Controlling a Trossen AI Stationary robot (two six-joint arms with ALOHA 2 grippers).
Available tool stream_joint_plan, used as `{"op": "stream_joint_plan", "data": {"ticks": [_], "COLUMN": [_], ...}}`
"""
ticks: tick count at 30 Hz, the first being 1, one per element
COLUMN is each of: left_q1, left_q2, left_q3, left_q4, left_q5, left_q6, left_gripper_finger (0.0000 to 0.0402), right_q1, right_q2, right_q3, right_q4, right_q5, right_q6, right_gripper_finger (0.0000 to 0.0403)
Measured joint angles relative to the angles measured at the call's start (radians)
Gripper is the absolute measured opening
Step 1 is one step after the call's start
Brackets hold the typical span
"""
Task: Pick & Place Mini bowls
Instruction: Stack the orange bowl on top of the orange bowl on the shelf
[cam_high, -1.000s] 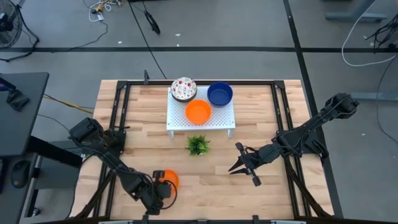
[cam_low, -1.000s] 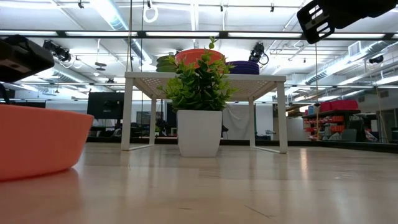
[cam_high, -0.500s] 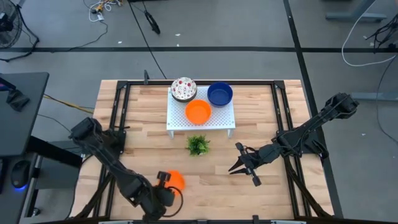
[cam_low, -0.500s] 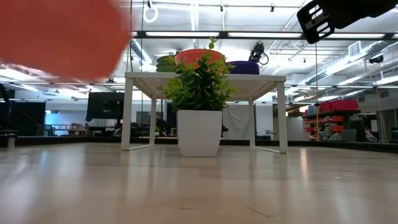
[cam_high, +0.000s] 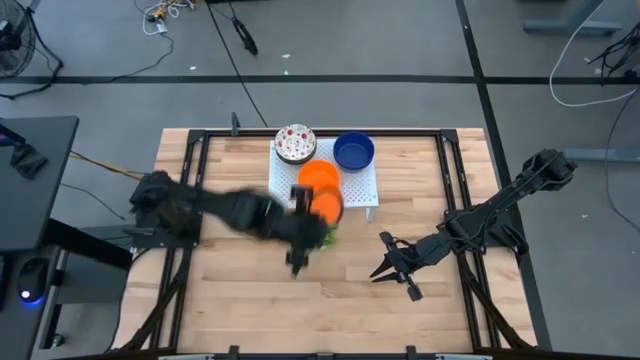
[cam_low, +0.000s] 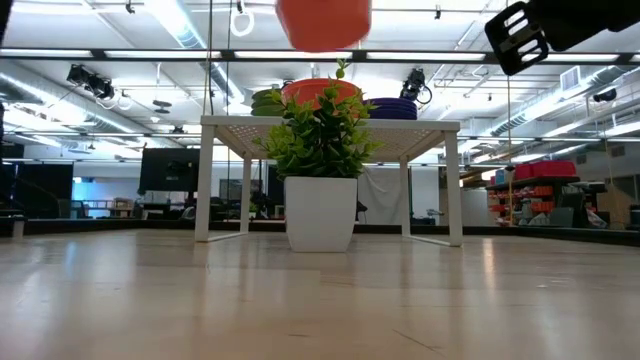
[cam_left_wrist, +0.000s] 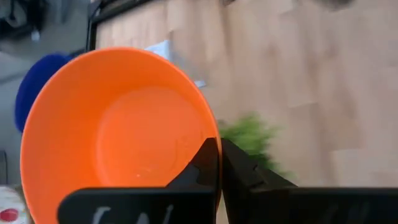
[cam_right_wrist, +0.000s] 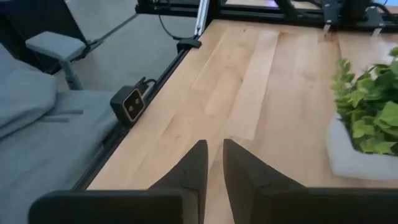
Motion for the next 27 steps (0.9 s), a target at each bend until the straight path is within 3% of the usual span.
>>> {"op": "stream_joint_plan", "data": {"ticks": [6,12,16,27], "left_q1": [0.228,0.33,0.335,0.334], "left_q2": [0.0,0.005,0.009,0.026], "left_q3": [-0.001,-0.001,-0.002,-0.07], "left_q4": [0.045,0.048,0.02,0.039], "left_q5": [0.118,0.312,0.268,0.265], "left_q6": [0.048,0.055,0.049,0.035], "left_gripper_finger": [0.0007,0.0006,0.0011,0.002], "right_q1": [0.029,0.051,0.051,0.051], "right_q2": [0.0,0.0,0.0,0.0], "right_q3": [0.0,0.0,0.0,0.0], "right_q4": [-0.013,-0.013,-0.013,-0.006], "right_q5": [0.0,0.001,0.003,0.003], "right_q6": [0.0,0.0,0.0,0.004], "right_gripper_finger": [0.0052,0.0052,0.0052,0.0052]}}
